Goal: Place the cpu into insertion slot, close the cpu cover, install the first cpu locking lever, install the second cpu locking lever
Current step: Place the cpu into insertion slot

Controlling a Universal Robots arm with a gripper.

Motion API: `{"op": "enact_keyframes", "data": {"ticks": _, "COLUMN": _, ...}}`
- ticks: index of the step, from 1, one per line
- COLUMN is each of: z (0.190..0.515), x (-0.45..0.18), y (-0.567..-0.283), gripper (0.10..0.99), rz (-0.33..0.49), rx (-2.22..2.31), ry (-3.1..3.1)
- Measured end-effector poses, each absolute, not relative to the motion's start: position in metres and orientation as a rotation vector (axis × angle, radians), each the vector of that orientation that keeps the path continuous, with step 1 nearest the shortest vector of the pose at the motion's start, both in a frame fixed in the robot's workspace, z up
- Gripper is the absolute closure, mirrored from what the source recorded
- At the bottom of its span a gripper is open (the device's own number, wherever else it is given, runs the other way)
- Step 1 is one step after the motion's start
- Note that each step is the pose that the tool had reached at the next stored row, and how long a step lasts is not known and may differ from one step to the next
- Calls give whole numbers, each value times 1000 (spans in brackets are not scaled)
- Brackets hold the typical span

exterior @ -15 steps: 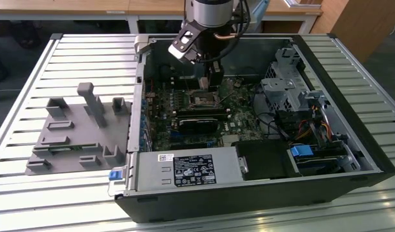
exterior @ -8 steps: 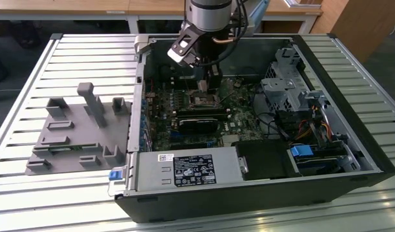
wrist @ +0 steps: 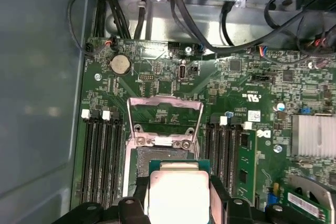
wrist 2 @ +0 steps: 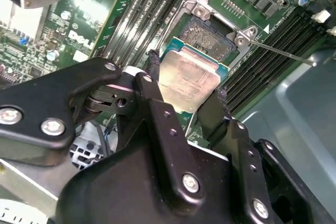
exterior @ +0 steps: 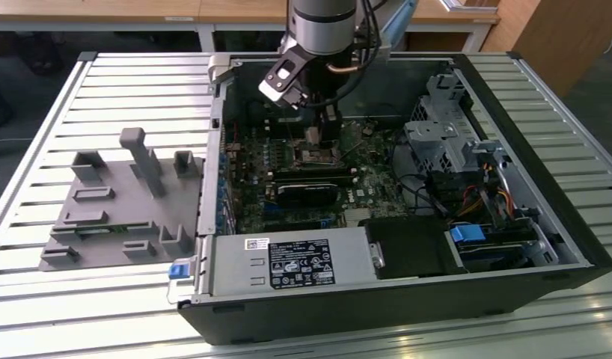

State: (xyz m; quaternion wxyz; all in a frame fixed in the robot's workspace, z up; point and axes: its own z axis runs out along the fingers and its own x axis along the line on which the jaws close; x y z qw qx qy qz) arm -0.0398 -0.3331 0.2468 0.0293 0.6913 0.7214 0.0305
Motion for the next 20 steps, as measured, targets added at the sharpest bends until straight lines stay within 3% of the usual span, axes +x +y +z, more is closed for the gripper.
{"op": "enact_keyframes", "data": {"ticks": 20, "z": 217, "x": -40, "y": -321, "gripper": 545, "rz": 92, "rx": 2148, "ry": 2207}}
